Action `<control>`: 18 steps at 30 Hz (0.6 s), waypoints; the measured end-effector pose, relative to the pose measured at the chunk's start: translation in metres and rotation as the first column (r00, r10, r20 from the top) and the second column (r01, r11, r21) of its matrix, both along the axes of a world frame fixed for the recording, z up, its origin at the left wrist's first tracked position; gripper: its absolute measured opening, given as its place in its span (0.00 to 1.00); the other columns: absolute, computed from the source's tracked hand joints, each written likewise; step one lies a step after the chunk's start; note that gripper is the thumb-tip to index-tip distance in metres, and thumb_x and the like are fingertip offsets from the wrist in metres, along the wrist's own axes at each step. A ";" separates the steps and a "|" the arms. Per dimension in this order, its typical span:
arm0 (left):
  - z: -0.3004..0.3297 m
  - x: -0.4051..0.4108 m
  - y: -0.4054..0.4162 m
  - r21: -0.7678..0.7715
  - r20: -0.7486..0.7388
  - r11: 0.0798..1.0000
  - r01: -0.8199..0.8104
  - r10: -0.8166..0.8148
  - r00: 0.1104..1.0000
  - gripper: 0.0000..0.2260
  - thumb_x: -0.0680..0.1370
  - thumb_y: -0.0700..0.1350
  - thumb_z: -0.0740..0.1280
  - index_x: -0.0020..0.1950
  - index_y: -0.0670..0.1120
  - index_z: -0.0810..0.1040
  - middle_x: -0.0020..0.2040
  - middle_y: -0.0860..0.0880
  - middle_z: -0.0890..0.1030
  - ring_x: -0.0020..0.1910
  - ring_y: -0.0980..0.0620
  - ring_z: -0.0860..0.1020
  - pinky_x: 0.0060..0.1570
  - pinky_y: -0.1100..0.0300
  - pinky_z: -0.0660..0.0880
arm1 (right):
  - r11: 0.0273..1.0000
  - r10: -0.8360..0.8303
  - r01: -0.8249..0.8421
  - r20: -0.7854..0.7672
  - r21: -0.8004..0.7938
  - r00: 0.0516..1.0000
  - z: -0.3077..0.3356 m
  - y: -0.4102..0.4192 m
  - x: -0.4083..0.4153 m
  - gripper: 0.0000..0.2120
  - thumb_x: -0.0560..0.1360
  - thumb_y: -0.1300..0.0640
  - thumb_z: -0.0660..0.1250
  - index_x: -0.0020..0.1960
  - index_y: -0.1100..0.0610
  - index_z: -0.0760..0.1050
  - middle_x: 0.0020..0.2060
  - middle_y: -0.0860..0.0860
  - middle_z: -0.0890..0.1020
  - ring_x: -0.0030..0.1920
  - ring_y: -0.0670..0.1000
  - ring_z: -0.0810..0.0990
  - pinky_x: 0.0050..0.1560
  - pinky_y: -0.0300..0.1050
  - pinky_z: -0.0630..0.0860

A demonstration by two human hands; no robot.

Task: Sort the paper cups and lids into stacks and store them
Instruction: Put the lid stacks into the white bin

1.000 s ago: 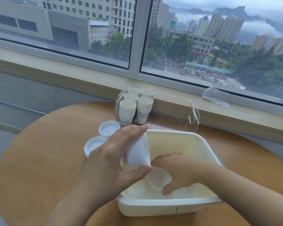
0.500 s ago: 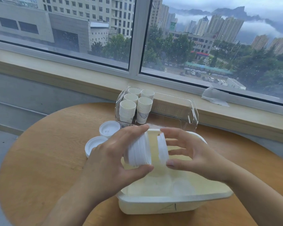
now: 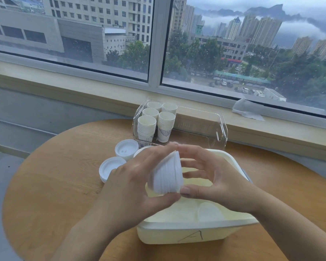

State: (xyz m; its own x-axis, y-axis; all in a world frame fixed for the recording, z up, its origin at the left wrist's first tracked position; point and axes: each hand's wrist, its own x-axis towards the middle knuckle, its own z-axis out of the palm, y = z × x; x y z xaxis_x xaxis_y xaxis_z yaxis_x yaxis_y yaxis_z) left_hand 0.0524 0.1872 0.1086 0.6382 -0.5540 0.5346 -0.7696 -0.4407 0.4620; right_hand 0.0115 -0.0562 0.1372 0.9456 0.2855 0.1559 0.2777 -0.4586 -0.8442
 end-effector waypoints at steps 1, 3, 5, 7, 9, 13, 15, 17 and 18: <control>0.001 0.000 -0.001 0.004 -0.002 1.000 0.006 -0.006 1.000 0.37 0.70 0.66 0.72 0.77 0.73 0.61 0.70 0.73 0.71 0.63 0.69 0.74 0.51 0.58 0.80 | 1.000 0.002 -0.002 0.002 0.011 1.000 0.000 0.000 0.000 0.36 0.72 0.58 0.81 0.76 0.48 0.71 0.71 0.47 0.79 0.71 0.53 0.79 0.67 0.60 0.78; 0.002 0.002 -0.004 0.003 -0.002 1.000 0.024 -0.024 1.000 0.36 0.71 0.66 0.72 0.78 0.71 0.63 0.71 0.71 0.71 0.66 0.66 0.74 0.52 0.55 0.81 | 0.999 -0.005 0.005 0.004 0.033 1.000 -0.001 0.001 0.000 0.36 0.72 0.58 0.81 0.76 0.48 0.71 0.71 0.48 0.79 0.70 0.53 0.79 0.67 0.61 0.78; 0.003 0.005 -0.006 0.000 0.001 0.999 0.032 -0.032 0.999 0.35 0.72 0.67 0.72 0.78 0.71 0.63 0.72 0.69 0.71 0.68 0.64 0.74 0.52 0.54 0.81 | 0.998 -0.017 0.017 0.001 0.052 1.000 -0.003 0.001 0.001 0.35 0.72 0.59 0.81 0.75 0.49 0.72 0.70 0.49 0.79 0.70 0.54 0.79 0.68 0.61 0.78; 0.002 0.007 -0.008 0.005 0.004 0.999 0.033 -0.033 0.999 0.34 0.72 0.68 0.71 0.77 0.71 0.64 0.72 0.68 0.72 0.68 0.62 0.74 0.52 0.53 0.81 | 0.998 -0.027 0.027 0.003 0.060 1.000 -0.004 0.000 0.003 0.36 0.72 0.61 0.81 0.75 0.51 0.71 0.70 0.49 0.80 0.70 0.54 0.80 0.67 0.61 0.78; 0.000 0.009 -0.010 0.014 0.003 0.999 0.037 -0.037 0.999 0.33 0.72 0.69 0.70 0.76 0.70 0.65 0.72 0.67 0.71 0.68 0.62 0.74 0.52 0.52 0.81 | 0.998 -0.031 0.031 0.001 0.050 1.000 -0.003 -0.003 0.004 0.36 0.71 0.60 0.82 0.76 0.51 0.71 0.69 0.49 0.80 0.70 0.54 0.80 0.68 0.61 0.78; -0.002 0.016 -0.014 0.059 0.015 0.998 0.033 -0.034 0.999 0.32 0.71 0.69 0.69 0.75 0.71 0.65 0.72 0.67 0.72 0.66 0.62 0.75 0.52 0.51 0.80 | 0.999 -0.014 0.011 -0.052 -0.050 0.999 0.001 -0.016 0.004 0.38 0.72 0.54 0.82 0.77 0.45 0.69 0.71 0.45 0.78 0.71 0.49 0.78 0.69 0.55 0.78; -0.004 0.020 -0.015 0.068 0.018 0.997 0.025 -0.026 0.999 0.33 0.71 0.68 0.70 0.75 0.71 0.66 0.71 0.66 0.73 0.66 0.61 0.76 0.51 0.51 0.80 | 0.983 -0.034 0.016 -0.095 -0.184 0.995 0.003 -0.026 0.005 0.38 0.71 0.50 0.82 0.77 0.43 0.70 0.71 0.40 0.77 0.70 0.44 0.77 0.69 0.49 0.77; -0.007 0.024 -0.016 0.062 0.023 0.998 0.012 -0.014 1.000 0.33 0.71 0.67 0.71 0.75 0.70 0.68 0.70 0.66 0.73 0.64 0.61 0.77 0.50 0.53 0.80 | 0.917 -0.062 -0.008 -0.163 -0.398 0.985 0.004 -0.037 0.008 0.34 0.72 0.46 0.81 0.74 0.41 0.72 0.67 0.35 0.78 0.67 0.37 0.77 0.68 0.41 0.76; -0.007 0.025 -0.017 0.056 0.020 0.998 0.011 -0.012 1.000 0.33 0.70 0.67 0.71 0.75 0.70 0.68 0.70 0.67 0.73 0.63 0.61 0.77 0.49 0.54 0.80 | 0.856 -0.075 -0.045 -0.210 -0.515 0.975 0.004 -0.040 0.009 0.32 0.73 0.44 0.80 0.73 0.40 0.72 0.65 0.33 0.78 0.65 0.34 0.76 0.68 0.38 0.75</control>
